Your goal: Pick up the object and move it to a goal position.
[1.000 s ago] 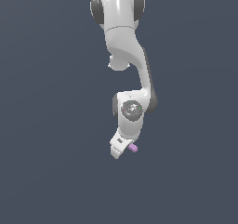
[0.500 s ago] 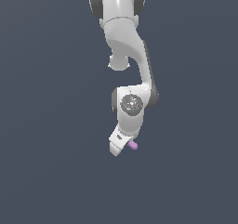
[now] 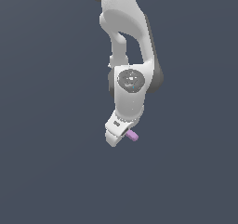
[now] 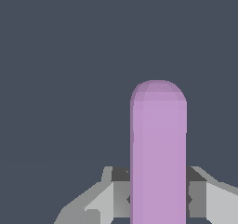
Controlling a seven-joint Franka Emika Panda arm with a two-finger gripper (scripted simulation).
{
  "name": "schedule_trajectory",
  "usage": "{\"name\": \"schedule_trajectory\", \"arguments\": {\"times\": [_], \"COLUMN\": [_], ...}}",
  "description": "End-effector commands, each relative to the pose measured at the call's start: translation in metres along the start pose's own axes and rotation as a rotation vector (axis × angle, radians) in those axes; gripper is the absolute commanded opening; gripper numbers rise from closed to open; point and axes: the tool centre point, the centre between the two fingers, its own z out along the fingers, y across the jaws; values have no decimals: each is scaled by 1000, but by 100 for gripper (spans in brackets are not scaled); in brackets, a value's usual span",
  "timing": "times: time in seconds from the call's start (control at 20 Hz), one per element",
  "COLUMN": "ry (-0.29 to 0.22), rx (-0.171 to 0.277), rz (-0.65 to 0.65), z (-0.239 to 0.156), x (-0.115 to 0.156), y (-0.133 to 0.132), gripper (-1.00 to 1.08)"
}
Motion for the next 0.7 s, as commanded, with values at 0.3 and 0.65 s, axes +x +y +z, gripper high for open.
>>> {"name": "schedule_trajectory", "arguments": {"times": [0.3,0.65], "ry": [1,2], "rx": [0,0], "rz": [-1,-1], "z": [-103,-185], "x": [-14,-25], "y": [-2,-2], "gripper": [-100,-100]}}
